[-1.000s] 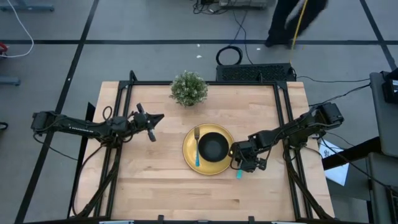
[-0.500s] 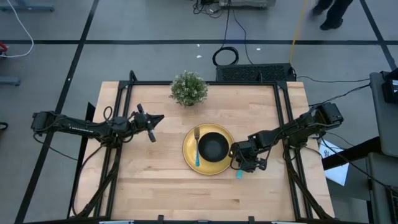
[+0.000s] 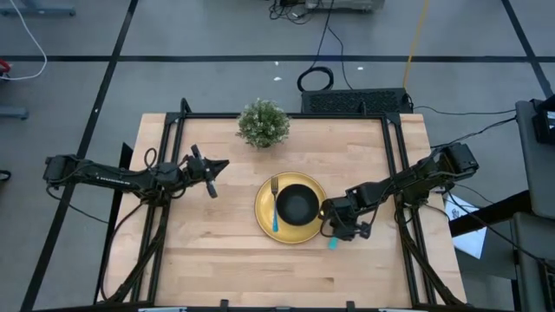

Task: Set table place
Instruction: Put the blue spoon into the black bowl on the yellow plate

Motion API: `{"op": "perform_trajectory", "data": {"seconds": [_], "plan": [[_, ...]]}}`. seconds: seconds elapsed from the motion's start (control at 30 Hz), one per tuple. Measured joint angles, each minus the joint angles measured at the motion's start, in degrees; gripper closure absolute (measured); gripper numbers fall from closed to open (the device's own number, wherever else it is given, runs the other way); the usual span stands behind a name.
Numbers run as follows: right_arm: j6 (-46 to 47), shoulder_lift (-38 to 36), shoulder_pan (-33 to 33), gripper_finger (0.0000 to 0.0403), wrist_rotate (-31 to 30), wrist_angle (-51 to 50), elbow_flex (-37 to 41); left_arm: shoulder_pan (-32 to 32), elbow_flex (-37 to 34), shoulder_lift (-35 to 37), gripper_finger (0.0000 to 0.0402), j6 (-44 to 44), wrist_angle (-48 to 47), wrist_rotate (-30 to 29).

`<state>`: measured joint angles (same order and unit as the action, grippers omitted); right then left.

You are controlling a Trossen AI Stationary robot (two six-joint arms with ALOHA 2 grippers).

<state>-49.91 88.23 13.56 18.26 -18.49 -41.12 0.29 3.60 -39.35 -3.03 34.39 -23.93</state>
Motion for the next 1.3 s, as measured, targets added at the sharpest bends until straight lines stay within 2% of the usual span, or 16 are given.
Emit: {"op": "perform_trajectory", "data": {"seconds": [0.27,0.43,0.77,1.1,1.3], "plan": [[4.0,0.0,0.9,0.0352,-0.7,1.6,0.0,0.0,0.0,0.0,0.0378,0.7,-0.5,0.0],[4.3,0.0,3.4,0.0353,-4.9,-2.3,-1.7,0.0,0.0,0.0,0.0378,2.1,-1.6,0.0],[7.2,0.0,5.3,0.0354,-4.9,-6.6,-6.8,0.0,0.0,0.0,0.0378,2.6,-2.9,0.0],[12.3,-6.9,5.1,0.0354,-5.0,-12.5,-12.9,0.0,0.0,0.0,0.0378,3.6,-3.0,0.4],[19.4,-9.2,1.9,0.0354,-6.3,-11.2,-19.2,0.0,0.0,0.0,0.0378,3.9,-3.0,1.4]]}}
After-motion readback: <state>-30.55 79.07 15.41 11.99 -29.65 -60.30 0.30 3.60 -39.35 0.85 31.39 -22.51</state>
